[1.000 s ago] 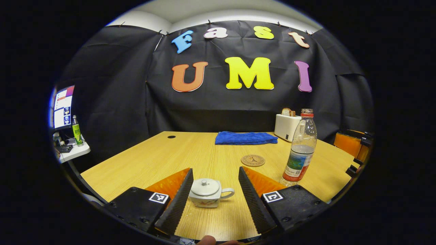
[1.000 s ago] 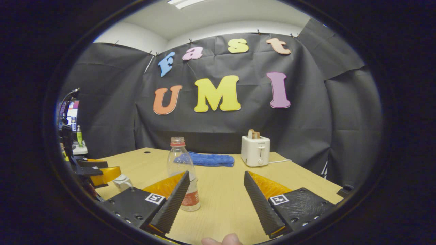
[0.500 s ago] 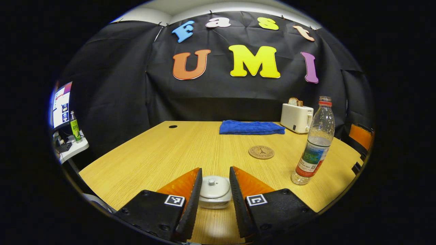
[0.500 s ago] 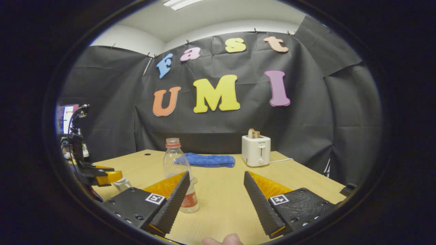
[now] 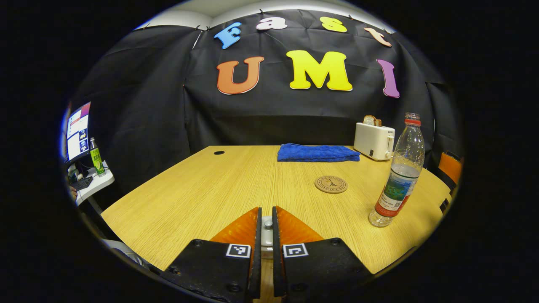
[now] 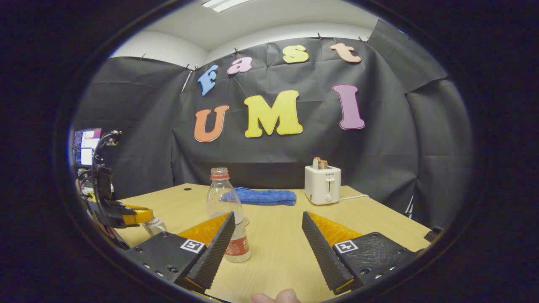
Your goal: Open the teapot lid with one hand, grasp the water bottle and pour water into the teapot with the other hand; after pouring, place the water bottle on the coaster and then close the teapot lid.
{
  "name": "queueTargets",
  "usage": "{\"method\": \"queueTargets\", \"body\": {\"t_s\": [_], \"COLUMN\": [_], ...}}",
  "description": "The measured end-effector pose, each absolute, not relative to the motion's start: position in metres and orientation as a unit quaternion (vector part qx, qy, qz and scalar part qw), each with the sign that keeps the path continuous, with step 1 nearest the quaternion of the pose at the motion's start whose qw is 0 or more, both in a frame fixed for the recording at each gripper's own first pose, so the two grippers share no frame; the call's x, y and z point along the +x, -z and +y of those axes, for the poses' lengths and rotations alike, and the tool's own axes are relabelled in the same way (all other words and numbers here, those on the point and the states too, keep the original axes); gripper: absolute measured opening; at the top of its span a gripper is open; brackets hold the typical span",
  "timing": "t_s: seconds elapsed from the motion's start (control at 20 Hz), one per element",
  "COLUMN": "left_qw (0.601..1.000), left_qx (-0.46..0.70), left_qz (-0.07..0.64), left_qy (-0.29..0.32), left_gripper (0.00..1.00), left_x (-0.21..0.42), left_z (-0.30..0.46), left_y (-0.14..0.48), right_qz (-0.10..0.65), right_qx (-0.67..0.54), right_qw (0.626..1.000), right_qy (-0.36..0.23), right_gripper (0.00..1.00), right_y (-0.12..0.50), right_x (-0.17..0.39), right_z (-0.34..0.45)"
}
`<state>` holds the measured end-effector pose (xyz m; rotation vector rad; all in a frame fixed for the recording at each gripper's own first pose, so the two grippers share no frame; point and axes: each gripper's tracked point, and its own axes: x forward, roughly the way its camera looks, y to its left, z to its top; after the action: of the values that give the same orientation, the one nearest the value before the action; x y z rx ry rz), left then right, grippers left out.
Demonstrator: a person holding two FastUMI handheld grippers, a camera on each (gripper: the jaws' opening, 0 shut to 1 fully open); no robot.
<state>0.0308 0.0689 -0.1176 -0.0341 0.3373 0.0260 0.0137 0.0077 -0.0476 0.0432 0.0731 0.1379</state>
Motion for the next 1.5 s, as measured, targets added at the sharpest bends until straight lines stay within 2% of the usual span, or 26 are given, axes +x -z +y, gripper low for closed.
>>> {"method": "queueTargets", "body": {"t_s": [0.15,0.3,0.7,1.0,1.5], "left_qw": [0.986,0.986,0.992,0.994,0.994], "left_qx": [-0.012,-0.014,-0.037,-0.04,-0.047], "left_qz": [0.164,0.164,0.123,0.105,0.098], "left_qy": [-0.013,-0.005,-0.006,-0.008,-0.019], "left_gripper": [0.07,0.04,0.04,0.04,0.04], "left_x": [0.031,0.032,0.024,0.01,0.003], "left_z": [0.069,0.068,0.08,0.086,0.105], "left_y": [0.116,0.113,0.079,0.064,0.058], "right_qz": [0.037,0.039,0.063,0.087,0.13], "right_qx": [0.023,0.018,0.017,0.007,0.008], "right_qw": [0.996,0.995,0.99,0.988,0.986], "right_qy": [-0.079,-0.094,-0.121,-0.131,-0.103], "right_gripper": [0.95,0.95,0.96,0.95,0.95], "right_y": [0.049,0.049,0.07,0.091,0.115], "right_x": [0.012,0.01,0.01,0.032,0.07], "right_z": [0.013,0.02,0.048,0.076,0.09]}}
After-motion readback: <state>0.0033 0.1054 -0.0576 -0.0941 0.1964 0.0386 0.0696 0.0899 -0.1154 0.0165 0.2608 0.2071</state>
